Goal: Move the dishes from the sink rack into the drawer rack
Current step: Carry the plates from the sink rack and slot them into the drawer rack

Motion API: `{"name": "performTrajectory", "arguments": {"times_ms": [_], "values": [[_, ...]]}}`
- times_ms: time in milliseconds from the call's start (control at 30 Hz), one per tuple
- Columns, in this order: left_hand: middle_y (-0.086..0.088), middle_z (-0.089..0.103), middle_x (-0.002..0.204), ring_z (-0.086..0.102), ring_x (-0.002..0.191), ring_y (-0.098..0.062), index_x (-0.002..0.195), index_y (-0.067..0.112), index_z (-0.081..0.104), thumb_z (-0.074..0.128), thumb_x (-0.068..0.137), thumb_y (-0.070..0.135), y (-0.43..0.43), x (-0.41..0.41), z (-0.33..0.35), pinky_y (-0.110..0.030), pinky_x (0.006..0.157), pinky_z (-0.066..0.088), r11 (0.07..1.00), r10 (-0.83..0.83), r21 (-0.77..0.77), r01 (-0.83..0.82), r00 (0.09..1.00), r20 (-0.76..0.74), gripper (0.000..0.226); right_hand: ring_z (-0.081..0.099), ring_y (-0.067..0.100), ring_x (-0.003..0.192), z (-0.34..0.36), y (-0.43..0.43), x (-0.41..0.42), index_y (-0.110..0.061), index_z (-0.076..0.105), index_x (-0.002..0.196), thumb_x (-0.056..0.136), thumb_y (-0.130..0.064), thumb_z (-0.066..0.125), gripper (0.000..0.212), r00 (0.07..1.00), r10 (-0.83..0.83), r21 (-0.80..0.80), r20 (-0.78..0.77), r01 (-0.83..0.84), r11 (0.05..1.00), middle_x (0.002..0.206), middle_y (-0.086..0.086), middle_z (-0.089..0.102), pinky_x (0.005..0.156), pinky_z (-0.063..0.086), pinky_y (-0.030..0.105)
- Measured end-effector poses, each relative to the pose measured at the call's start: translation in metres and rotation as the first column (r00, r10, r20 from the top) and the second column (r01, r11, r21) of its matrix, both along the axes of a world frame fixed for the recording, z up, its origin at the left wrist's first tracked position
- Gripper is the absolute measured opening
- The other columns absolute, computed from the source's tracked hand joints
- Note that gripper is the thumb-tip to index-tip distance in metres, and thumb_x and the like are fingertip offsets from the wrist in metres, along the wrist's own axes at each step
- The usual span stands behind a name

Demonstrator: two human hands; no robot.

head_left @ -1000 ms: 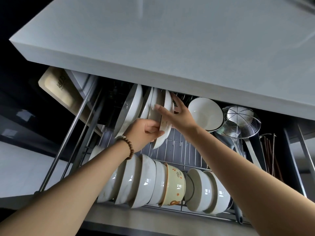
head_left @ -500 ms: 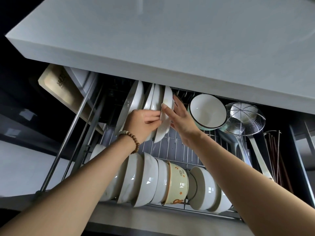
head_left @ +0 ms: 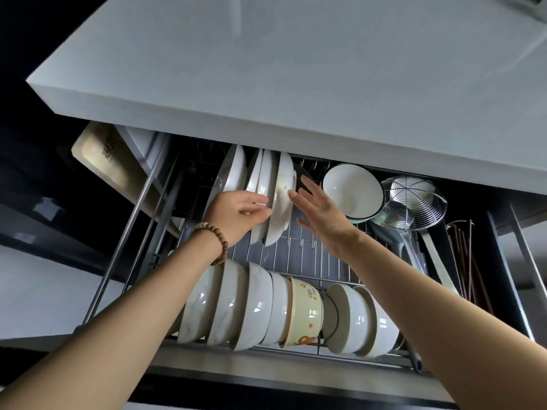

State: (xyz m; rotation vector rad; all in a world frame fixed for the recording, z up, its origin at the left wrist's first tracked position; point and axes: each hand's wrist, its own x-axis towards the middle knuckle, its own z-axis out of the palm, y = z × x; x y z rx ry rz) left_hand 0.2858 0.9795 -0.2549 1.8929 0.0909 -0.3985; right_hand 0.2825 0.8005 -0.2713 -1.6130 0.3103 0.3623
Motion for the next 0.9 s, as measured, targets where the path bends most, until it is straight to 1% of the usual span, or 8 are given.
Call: {"name": "performTrajectory", "arguments": {"times_ms": [133, 233, 300, 400, 633, 733, 833, 900], "values": [[0.003, 0.07, 0.103, 0.061, 0.098, -0.011, 0.113, 0.02, 0.063, 0.072, 0.079, 0.026, -0.001, -0.014, 0.029, -0.027, 0.092, 0.047, 0.995, -0.066, 0.071, 0.067, 0.998, -0.014, 0.036, 0.037, 0.017, 0.137, 0.03, -0.022, -0.026, -0.028, 0.025, 0.149, 0.091, -0.035, 0.058, 0.067, 1.0, 0.0, -0.072, -0.015, -0.001, 0.997, 0.156, 0.005, 0.029, 0.103, 0.04, 0.031], [0.005, 0.065, 0.114, 0.058, 0.102, -0.011, 0.123, 0.023, 0.056, 0.07, 0.081, 0.029, -0.015, -0.032, 0.065, -0.027, 0.089, 0.047, 0.979, -0.156, 0.129, 0.159, 0.987, -0.037, 0.045, 0.035, 0.02, 0.139, 0.071, -0.047, -0.06, -0.027, 0.024, 0.149, 0.091, -0.037, 0.057, 0.068, 0.999, 0.048, -0.143, -0.018, -0.05, 0.988, 0.156, 0.005, 0.028, 0.112, 0.034, 0.041], [0.004, 0.061, 0.121, 0.057, 0.102, -0.01, 0.127, 0.023, 0.052, 0.07, 0.081, 0.029, -0.034, -0.046, 0.093, -0.028, 0.088, 0.049, 0.962, -0.228, 0.141, 0.233, 0.972, -0.05, 0.05, 0.033, 0.019, 0.14, 0.101, -0.069, -0.089, -0.027, 0.022, 0.15, 0.088, -0.044, 0.056, 0.072, 0.994, 0.095, -0.205, -0.048, -0.103, 0.973, 0.156, 0.004, 0.027, 0.115, 0.03, 0.046], [0.004, 0.057, 0.129, 0.055, 0.107, -0.011, 0.132, 0.023, 0.047, 0.069, 0.081, 0.031, -0.071, -0.072, 0.137, -0.028, 0.088, 0.048, 0.928, -0.344, 0.13, 0.348, 0.937, -0.052, 0.056, 0.031, 0.017, 0.14, 0.15, -0.11, -0.143, -0.028, 0.022, 0.149, 0.076, -0.058, 0.057, 0.087, 0.984, 0.124, -0.253, -0.128, -0.153, 0.955, 0.156, 0.001, 0.026, 0.115, 0.03, 0.046], [0.001, 0.054, 0.132, 0.051, 0.121, -0.018, 0.134, 0.02, 0.046, 0.068, 0.08, 0.037, -0.22, -0.135, 0.244, -0.031, 0.102, 0.041, 0.836, -0.548, 0.077, 0.543, 0.834, 0.062, 0.06, 0.042, 0.012, 0.132, 0.258, -0.251, -0.274, -0.028, 0.034, 0.146, 0.084, -0.038, 0.064, 0.069, 0.979, -0.201, -0.266, -0.017, 0.19, 0.945, 0.152, 0.001, 0.036, 0.103, 0.043, 0.032], [-0.004, 0.054, 0.132, 0.052, 0.12, -0.021, 0.134, 0.014, 0.046, 0.068, 0.083, 0.028, -0.307, -0.175, 0.285, -0.023, 0.094, 0.04, 0.804, -0.593, 0.024, 0.595, 0.797, 0.112, 0.058, 0.043, 0.008, 0.129, 0.299, -0.32, -0.338, -0.032, 0.036, 0.144, 0.083, -0.039, 0.066, 0.069, 0.942, -0.333, -0.253, 0.045, 0.333, 0.908, 0.15, -0.002, 0.037, 0.1, 0.043, 0.029], [-0.009, 0.053, 0.133, 0.052, 0.12, -0.022, 0.133, 0.009, 0.047, 0.067, 0.084, 0.021, -0.395, -0.219, 0.318, -0.021, 0.083, 0.043, 0.766, -0.631, -0.04, 0.642, 0.762, 0.143, 0.054, 0.042, 0.007, 0.131, 0.34, -0.387, -0.402, -0.033, 0.036, 0.144, 0.078, -0.044, 0.068, 0.075, 0.89, -0.442, -0.249, 0.109, 0.455, 0.855, 0.15, -0.005, 0.037, 0.104, 0.042, 0.032], [-0.01, 0.053, 0.134, 0.053, 0.12, -0.02, 0.131, 0.009, 0.047, 0.068, 0.083, 0.022, -0.448, -0.247, 0.333, -0.023, 0.084, 0.045, 0.731, -0.663, -0.071, 0.679, 0.731, 0.159, 0.054, 0.043, 0.008, 0.13, 0.362, -0.428, -0.441, -0.031, 0.035, 0.145, 0.083, -0.038, 0.067, 0.069, 0.847, -0.511, -0.246, 0.148, 0.532, 0.81, 0.15, -0.005, 0.036, 0.106, 0.042, 0.034]]}}
